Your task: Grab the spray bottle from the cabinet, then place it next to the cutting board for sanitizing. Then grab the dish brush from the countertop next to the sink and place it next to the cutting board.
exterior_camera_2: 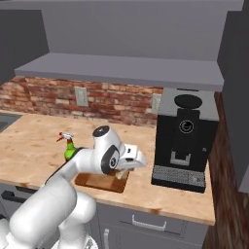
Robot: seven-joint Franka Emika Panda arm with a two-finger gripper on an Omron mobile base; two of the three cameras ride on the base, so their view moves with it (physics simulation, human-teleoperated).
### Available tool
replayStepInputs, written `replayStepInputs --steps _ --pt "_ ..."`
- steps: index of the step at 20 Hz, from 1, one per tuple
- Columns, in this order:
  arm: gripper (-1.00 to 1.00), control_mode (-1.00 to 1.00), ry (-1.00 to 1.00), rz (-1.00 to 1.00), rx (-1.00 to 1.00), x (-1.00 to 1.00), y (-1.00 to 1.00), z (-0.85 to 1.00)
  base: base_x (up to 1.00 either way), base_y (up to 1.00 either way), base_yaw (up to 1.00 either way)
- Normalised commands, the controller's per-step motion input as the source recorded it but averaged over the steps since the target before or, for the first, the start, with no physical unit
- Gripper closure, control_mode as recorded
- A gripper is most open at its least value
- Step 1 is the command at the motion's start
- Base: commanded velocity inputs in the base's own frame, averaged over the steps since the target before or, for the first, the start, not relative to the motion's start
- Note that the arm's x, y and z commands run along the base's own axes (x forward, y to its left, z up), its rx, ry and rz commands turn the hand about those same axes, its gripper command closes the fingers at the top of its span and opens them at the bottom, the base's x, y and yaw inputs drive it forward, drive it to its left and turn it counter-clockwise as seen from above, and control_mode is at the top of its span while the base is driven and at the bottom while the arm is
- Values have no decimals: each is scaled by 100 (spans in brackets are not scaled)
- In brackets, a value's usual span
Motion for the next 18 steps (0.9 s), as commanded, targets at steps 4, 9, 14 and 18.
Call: replayStepInputs --steps 4,9,14,18 --pt "100 -100 0 9 0 17 -10 -36 0 0 0" --pt "100 -100 0 8 1 17 -11 -31 0 0 0" --pt "100 -100 0 7 2 16 -11 -27 0 0 0" --pt "-100 -100 0 6 3 15 -8 -30 0 0 0"
